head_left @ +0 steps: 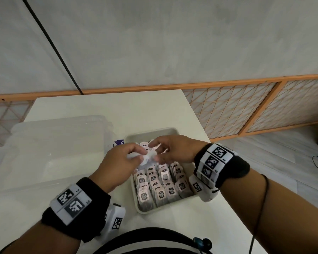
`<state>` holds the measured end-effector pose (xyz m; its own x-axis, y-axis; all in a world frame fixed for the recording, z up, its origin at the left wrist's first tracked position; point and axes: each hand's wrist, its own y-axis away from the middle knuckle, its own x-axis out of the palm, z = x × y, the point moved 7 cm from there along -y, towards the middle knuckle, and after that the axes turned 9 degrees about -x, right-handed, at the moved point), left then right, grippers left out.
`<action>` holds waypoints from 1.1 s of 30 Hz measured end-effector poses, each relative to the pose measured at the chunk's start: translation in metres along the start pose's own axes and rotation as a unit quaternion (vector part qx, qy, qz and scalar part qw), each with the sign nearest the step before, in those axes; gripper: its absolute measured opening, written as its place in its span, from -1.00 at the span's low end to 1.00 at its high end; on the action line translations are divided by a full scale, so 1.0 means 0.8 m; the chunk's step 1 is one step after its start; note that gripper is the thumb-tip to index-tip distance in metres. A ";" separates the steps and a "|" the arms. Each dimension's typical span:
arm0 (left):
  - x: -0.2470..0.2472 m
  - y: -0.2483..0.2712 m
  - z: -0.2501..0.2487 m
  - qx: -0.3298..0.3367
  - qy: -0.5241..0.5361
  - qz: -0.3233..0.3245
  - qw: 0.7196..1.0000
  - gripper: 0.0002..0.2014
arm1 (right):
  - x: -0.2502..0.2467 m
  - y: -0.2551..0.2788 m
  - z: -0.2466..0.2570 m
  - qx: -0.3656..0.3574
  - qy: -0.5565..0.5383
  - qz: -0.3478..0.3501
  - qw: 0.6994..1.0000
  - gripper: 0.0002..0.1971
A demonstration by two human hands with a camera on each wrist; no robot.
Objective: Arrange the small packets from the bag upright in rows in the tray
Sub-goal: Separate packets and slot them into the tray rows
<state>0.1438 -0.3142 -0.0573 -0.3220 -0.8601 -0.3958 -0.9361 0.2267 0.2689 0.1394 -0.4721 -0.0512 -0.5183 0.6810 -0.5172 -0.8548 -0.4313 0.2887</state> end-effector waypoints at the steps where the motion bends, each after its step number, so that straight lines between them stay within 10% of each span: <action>1: 0.002 0.001 -0.001 -0.021 0.077 0.027 0.996 -0.84 | 0.004 0.000 0.002 -0.003 -0.090 -0.010 0.996 -0.60; 7: 0.008 0.003 0.002 -0.049 0.235 0.085 0.967 -0.73 | 0.001 -0.004 0.003 -0.032 -0.239 -0.091 0.966 -0.89; 27: -0.005 -0.008 0.020 -0.145 0.375 0.097 0.910 -0.81 | -0.014 -0.003 0.025 -0.114 -0.132 -0.072 0.982 -0.59; 33: -0.015 -0.015 0.020 -0.097 0.276 0.034 0.956 -0.75 | -0.042 -0.015 0.016 -0.075 0.020 -0.180 0.980 -0.95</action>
<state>0.1565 -0.2992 -0.0694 -0.2075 -0.9685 0.1378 -0.8542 0.2480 0.4570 0.1667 -0.4823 -0.0266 -0.1790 0.7832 -0.5955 -0.9671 -0.2512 -0.0397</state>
